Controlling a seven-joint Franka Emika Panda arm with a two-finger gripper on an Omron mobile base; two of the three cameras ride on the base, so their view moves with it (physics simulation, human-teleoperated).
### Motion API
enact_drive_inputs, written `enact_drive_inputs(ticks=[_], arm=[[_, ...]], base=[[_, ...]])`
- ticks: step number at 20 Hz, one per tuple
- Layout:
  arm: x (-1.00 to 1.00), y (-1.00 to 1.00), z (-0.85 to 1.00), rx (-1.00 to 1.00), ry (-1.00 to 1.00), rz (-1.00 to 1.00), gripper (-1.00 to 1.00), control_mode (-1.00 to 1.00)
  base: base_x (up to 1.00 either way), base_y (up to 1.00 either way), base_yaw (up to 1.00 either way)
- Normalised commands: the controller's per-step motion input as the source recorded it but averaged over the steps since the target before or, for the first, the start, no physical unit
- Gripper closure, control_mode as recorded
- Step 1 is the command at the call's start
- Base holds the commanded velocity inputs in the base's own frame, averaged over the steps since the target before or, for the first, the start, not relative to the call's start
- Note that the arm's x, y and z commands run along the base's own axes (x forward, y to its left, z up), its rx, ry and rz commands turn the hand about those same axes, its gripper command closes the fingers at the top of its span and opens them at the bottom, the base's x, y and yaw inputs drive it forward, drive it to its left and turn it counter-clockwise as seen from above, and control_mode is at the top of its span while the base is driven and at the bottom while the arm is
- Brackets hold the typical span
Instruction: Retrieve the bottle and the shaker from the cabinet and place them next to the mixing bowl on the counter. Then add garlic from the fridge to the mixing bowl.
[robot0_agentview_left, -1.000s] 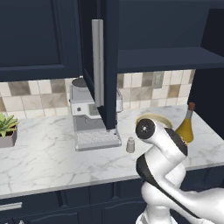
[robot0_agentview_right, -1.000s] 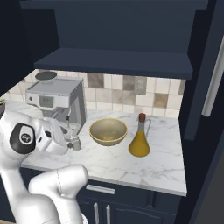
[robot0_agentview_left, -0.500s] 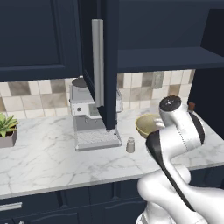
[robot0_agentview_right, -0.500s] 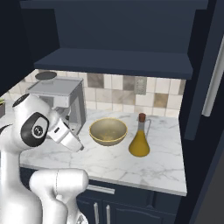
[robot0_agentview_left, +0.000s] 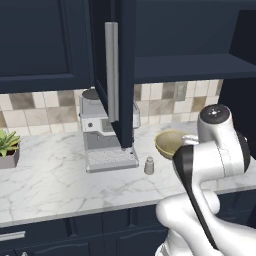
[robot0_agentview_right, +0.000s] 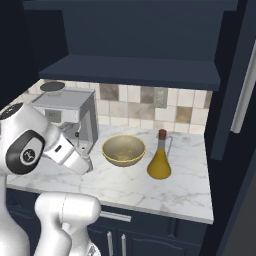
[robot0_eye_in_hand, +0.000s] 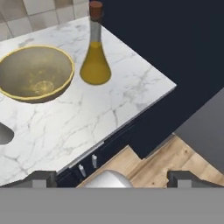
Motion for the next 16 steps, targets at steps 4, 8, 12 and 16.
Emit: enact_drive_inputs(ticks=[4, 8, 12, 16], arm=[[-0.07, 0.0, 0.06, 0.0, -0.11, 0.1, -1.0, -1.0], [0.0, 0.0, -0.08, 0.0, 0.0, 0.0, -1.0, -1.0], [0.0, 0.0, -0.09, 0.0, 0.0, 0.0, -1.0, -1.0], [-0.04, -0.01, -0.07, 0.01, -0.02, 0.0, -1.0, -1.0]], base=[[0.0, 0.0, 0.0], [0.0, 0.0, 0.0], [0.0, 0.0, 0.0], [0.0, 0.0, 0.0]])
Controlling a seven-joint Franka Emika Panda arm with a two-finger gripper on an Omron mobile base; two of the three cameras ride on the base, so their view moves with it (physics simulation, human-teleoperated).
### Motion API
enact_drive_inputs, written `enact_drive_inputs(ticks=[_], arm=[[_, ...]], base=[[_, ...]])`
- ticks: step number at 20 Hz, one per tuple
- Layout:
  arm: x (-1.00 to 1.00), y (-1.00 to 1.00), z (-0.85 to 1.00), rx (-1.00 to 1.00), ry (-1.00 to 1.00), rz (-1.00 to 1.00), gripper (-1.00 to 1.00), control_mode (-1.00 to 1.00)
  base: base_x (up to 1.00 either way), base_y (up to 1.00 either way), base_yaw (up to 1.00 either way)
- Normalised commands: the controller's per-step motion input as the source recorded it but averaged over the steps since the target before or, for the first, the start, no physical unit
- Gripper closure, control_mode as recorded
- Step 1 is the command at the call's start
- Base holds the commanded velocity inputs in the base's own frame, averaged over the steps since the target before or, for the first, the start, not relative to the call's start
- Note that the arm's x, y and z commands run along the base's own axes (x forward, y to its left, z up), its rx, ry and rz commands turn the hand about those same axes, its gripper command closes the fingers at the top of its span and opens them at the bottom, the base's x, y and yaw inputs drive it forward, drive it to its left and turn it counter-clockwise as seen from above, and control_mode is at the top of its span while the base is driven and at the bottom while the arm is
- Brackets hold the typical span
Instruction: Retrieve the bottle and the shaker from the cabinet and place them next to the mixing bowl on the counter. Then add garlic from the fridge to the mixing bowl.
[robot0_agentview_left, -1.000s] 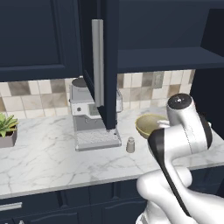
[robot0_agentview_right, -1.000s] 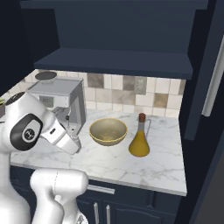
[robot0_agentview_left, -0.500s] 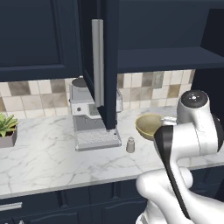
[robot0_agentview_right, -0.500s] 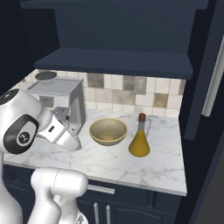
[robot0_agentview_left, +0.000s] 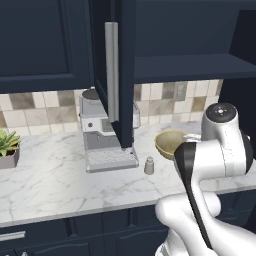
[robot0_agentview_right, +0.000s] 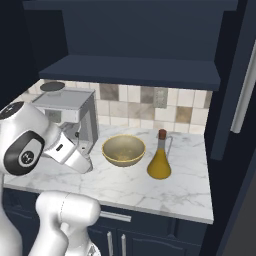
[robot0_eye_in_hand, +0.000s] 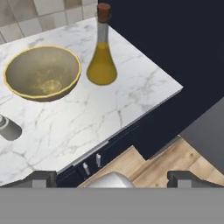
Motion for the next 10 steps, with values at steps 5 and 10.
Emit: enact_drive_inputs(ticks=[5, 10], arm=[[-0.17, -0.07, 0.0, 0.03, -0.08, 0.0, -1.0, 1.0], [0.0, 0.0, 0.0, 0.0, 0.0, 0.0, -1.0, 1.0]], base=[[-0.19, -0.06, 0.0], [-0.64, -0.16, 0.0]])
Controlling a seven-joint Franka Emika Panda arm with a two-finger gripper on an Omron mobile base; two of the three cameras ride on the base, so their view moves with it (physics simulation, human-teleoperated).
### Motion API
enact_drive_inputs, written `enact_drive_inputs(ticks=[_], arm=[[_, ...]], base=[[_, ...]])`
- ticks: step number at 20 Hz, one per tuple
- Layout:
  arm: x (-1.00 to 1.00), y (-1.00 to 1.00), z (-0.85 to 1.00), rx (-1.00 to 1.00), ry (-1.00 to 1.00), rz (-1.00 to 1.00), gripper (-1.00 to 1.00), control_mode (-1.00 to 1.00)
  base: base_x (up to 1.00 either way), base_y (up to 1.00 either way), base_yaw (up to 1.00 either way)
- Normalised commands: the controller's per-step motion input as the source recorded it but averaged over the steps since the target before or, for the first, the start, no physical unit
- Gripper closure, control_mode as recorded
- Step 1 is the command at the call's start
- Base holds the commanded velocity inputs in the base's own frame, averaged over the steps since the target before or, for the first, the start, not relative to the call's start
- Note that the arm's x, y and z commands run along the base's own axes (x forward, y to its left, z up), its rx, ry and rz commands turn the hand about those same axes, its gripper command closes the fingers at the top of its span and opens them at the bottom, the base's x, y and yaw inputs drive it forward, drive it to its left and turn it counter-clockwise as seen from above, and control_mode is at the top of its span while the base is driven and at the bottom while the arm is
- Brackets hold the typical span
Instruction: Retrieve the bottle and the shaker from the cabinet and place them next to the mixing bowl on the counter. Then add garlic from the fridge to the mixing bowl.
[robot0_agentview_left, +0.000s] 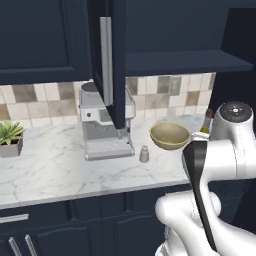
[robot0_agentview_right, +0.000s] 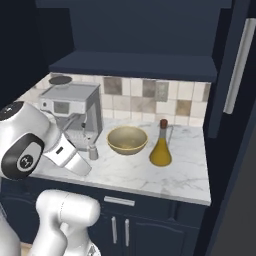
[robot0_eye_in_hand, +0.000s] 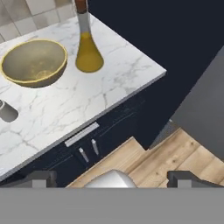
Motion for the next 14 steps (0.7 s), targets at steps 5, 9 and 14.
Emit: enact_drive_inputs(ticks=[5, 9, 14], arm=[[0.0, 0.0, 0.0, 0.0, 0.0, 0.0, -1.0, 1.0], [0.0, 0.0, 0.0, 0.0, 0.0, 0.0, -1.0, 1.0], [0.0, 0.0, 0.0, 0.0, 0.0, 0.0, -1.0, 1.0]], base=[[-0.65, -0.16, 0.0], [-0.55, -0.19, 0.0], [-0.51, -0.17, -0.02]])
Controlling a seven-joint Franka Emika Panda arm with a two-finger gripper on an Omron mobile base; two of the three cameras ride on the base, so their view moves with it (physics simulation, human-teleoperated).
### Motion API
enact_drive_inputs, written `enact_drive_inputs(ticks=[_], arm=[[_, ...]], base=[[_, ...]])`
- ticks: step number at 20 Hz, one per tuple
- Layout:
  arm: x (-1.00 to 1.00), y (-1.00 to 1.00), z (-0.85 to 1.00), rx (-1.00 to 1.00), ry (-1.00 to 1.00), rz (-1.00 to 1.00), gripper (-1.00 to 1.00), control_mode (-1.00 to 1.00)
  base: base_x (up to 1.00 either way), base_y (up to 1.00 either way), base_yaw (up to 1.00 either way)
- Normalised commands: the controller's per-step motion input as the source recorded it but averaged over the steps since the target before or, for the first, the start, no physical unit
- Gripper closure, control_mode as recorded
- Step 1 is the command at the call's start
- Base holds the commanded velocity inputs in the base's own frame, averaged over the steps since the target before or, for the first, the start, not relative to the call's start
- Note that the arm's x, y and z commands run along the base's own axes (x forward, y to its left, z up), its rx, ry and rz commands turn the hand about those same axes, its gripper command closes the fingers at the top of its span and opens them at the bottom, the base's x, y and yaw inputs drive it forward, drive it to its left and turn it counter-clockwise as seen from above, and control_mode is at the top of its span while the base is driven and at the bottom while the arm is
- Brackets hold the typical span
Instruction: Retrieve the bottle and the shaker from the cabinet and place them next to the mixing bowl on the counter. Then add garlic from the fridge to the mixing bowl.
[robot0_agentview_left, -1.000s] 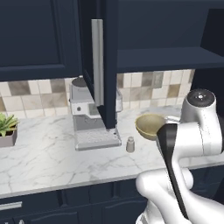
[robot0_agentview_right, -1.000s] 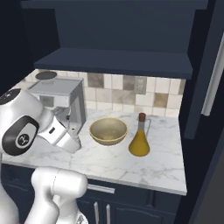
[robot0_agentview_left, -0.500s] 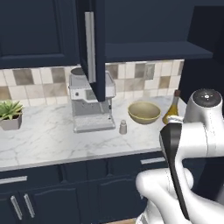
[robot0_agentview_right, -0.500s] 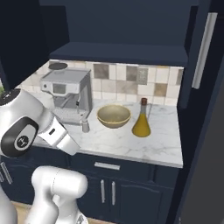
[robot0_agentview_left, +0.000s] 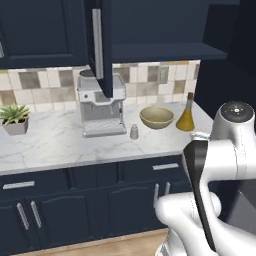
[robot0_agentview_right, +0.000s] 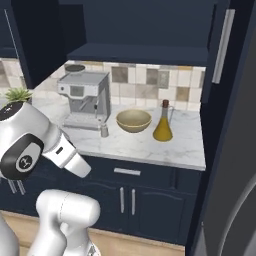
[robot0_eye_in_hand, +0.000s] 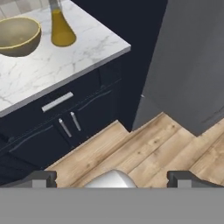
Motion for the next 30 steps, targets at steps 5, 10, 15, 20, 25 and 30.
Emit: enact_drive_inputs(ticks=[5, 10, 15, 20, 25, 30], arm=[[0.0, 0.0, 0.0, 0.0, 0.0, 0.0, -1.0, 1.0], [0.0, 0.0, 0.0, 0.0, 0.0, 0.0, -1.0, 1.0], [0.0, 0.0, 0.0, 0.0, 0.0, 0.0, -1.0, 1.0], [0.0, 0.0, 0.0, 0.0, 0.0, 0.0, -1.0, 1.0], [0.0, 0.0, 0.0, 0.0, 0.0, 0.0, -1.0, 1.0], [0.0, 0.0, 0.0, 0.0, 0.0, 0.0, -1.0, 1.0]], base=[[-0.43, -0.09, -0.1], [-0.33, -0.14, -0.23], [-0.24, -0.09, -0.4], [-0.34, -0.14, -0.41], [-0.53, -0.18, -0.35], [-0.49, -0.27, -0.3]])
